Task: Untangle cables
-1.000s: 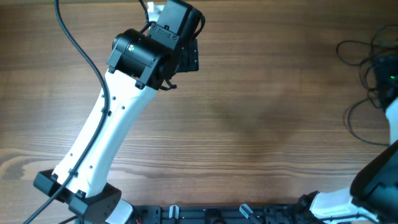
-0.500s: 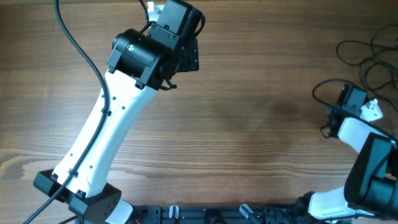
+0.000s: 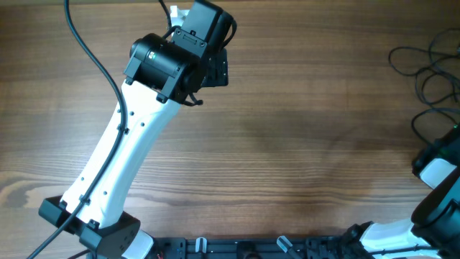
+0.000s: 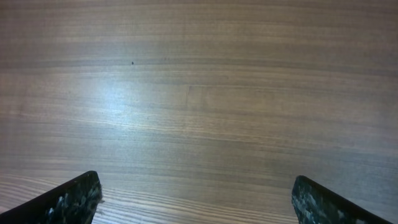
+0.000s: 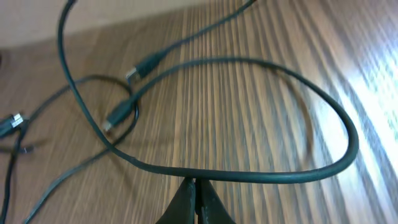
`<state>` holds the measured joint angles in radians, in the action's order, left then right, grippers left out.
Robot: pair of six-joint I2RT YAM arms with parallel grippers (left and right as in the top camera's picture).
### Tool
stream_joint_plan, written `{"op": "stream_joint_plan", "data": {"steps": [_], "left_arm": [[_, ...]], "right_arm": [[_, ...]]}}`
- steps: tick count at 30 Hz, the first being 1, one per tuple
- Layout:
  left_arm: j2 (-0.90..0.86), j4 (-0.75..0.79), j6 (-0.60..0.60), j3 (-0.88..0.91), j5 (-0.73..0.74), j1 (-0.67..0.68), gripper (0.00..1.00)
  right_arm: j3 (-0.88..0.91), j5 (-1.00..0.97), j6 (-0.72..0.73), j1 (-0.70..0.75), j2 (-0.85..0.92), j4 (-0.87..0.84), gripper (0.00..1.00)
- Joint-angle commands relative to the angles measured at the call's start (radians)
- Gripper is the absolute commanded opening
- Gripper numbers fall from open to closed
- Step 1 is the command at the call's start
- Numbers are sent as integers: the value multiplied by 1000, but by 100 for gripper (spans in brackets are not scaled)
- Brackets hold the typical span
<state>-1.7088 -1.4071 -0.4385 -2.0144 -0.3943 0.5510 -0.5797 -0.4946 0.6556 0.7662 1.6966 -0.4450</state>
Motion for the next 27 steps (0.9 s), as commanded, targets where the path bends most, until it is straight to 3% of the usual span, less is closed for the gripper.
{"op": "stream_joint_plan", "data": {"steps": [1,2,3,4,8,11,15,17,23,27], "left_arm": [[11,0,5,8,2,3,100],[11,0,5,8,1,3,100],[11,0,5,8,1,3,100],[11,0,5,8,1,3,100],[11,3,5,8,2,3,100],[11,3,5,8,2,3,100],[11,3,5,8,1,3,100],[11,3,5,8,1,3,100],[11,4,17,8,-8,2,100],[11,-1,42,8,-10,2,100]], "right_arm": [[1,74,-52,25,14,-11,4],[1,175,-54,18,14,-21,7],[1,282,-55,2,8,-34,75],[1,359,-54,-16,-3,-42,100],[-4,429,-121,-194,-130,-83,100],[-29,455,-216,-345,-335,-178,100],[-28,745,-259,-349,-605,-280,100],[-7,780,-290,-347,-764,-275,100],[256,812,-261,-332,-1194,-332,100],[431,988,-262,-332,-1486,-351,100]]}}
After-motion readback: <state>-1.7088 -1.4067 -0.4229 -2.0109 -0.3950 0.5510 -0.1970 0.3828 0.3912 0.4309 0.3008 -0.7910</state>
